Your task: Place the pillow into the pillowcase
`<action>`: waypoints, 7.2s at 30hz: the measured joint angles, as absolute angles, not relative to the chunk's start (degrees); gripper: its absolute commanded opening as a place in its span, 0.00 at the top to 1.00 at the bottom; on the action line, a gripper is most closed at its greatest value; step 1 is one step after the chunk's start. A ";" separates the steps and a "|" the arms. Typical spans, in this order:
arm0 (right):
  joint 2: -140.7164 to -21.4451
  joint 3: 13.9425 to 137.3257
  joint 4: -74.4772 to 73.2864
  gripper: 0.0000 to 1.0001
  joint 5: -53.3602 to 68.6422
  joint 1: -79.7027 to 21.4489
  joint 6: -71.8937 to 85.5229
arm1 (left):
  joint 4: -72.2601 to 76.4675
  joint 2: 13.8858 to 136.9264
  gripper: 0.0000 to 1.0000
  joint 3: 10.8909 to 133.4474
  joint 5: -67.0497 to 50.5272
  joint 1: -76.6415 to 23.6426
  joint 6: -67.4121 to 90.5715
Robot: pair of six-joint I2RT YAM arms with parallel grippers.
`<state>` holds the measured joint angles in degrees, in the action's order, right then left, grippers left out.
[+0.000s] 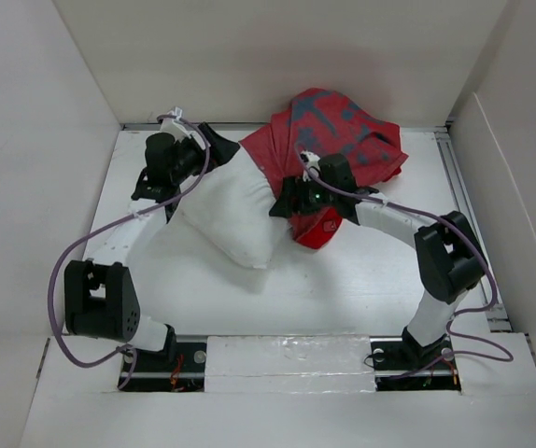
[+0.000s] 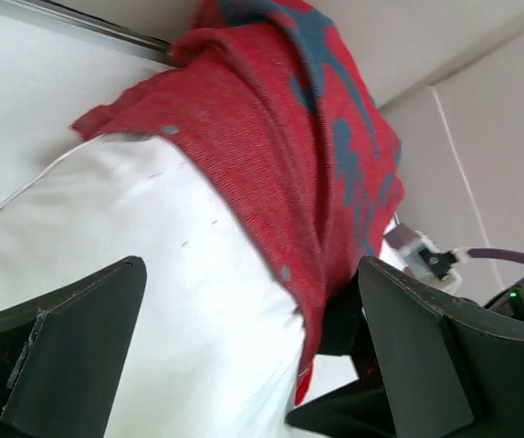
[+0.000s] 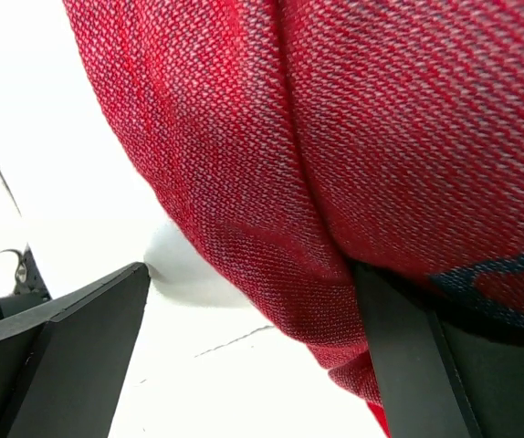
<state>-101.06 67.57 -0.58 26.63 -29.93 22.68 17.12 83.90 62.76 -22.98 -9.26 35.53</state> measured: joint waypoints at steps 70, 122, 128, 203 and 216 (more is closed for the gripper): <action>-98.21 70.87 -11.88 0.00 16.21 -38.11 14.35 | 63.68 117.49 1.00 68.47 -62.26 -1.52 75.07; -123.66 143.02 -47.13 1.00 -4.49 -38.24 1.13 | 18.04 99.35 1.00 76.97 -45.78 -13.50 31.57; -115.96 138.74 -46.41 1.00 8.05 -46.81 3.14 | 18.65 95.20 1.00 74.35 -40.82 -13.72 35.11; -110.93 93.51 -5.34 0.12 26.13 -36.49 22.35 | -20.93 94.59 0.00 75.11 26.94 -11.55 46.70; -111.42 90.59 -3.81 0.10 13.23 -37.95 19.20 | -31.57 71.64 0.01 65.58 35.51 -12.38 52.73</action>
<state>-111.42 90.59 -3.81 13.23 -37.95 19.20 -31.57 71.64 65.58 35.51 -12.38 52.73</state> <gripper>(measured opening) 0.891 0.986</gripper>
